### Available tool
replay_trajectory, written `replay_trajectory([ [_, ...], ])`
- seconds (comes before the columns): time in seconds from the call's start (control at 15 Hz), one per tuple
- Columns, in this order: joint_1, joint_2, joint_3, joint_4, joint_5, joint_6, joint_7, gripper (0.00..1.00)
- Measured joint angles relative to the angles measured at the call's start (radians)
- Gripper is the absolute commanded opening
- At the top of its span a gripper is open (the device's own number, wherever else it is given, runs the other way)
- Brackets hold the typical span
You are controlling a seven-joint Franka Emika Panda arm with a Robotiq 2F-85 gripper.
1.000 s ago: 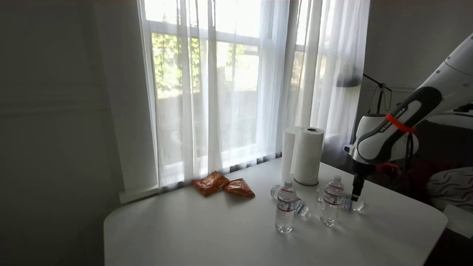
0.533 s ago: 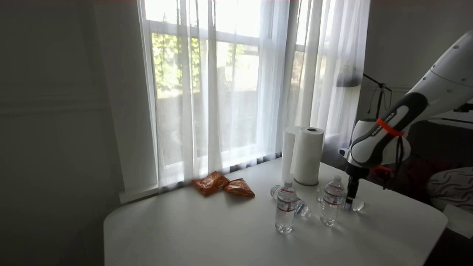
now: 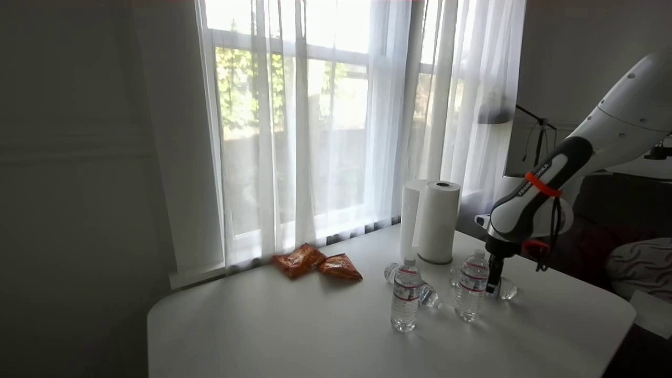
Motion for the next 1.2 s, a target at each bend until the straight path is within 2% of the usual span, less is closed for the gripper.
replay_trajectory([
  [0.07,-0.005,0.004,0.002,0.004,0.0,0.0,-0.001,0.39],
  [0.27,-0.012,0.003,0.005,0.02,0.0,-0.024,-0.003,0.32],
  [0.33,-0.013,0.003,0.005,0.027,0.0,-0.041,-0.003,0.27],
  [0.53,-0.015,0.003,-0.007,0.058,0.0,-0.121,-0.001,0.21],
  [1.2,-0.029,0.003,-0.102,0.204,0.0,-0.575,0.035,0.21],
])
